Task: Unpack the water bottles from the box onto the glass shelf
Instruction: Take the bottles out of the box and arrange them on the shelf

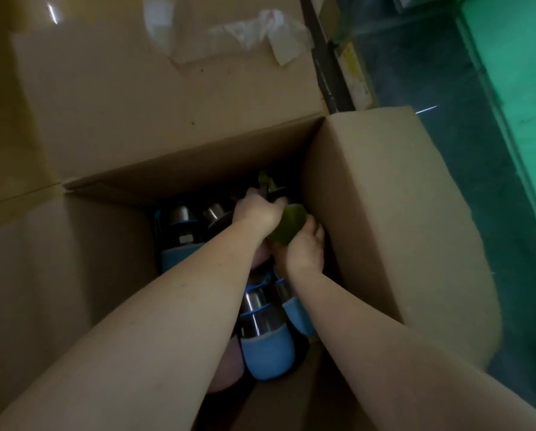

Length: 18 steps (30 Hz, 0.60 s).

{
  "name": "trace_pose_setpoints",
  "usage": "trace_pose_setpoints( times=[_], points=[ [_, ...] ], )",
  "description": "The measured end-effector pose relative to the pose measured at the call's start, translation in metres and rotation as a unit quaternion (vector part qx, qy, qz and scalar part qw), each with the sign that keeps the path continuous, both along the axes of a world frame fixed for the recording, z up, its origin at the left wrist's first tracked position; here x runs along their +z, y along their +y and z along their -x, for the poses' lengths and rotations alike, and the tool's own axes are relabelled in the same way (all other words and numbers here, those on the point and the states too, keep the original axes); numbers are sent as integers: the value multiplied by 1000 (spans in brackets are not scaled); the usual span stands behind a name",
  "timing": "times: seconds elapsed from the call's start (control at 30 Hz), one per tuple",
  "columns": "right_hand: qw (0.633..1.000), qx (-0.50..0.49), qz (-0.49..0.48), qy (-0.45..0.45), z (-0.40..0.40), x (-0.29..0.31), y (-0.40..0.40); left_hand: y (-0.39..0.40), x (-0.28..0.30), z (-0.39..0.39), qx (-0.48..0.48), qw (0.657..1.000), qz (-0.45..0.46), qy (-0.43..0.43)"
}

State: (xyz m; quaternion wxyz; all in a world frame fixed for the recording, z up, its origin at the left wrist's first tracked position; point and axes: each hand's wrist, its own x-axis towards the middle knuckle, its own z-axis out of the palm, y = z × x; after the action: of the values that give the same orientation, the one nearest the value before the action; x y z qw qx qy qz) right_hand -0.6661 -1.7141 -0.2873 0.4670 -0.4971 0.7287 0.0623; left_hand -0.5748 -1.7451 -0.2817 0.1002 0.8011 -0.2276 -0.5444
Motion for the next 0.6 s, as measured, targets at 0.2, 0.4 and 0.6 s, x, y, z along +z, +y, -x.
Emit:
trace_pose_setpoints(
  times=[0.2, 0.4, 0.6],
  points=[
    [987, 103, 88, 90, -6, -54, -2, -19, -60, 11, 61, 998, 3, 16],
    [980, 113, 105, 127, -16, -69, -8, -27, -79, 9, 110, 994, 16, 21],
    [984, 131, 93, 81, -14, -6, 2, -13, -26, 5, 158, 986, 45, -23]
  ],
)
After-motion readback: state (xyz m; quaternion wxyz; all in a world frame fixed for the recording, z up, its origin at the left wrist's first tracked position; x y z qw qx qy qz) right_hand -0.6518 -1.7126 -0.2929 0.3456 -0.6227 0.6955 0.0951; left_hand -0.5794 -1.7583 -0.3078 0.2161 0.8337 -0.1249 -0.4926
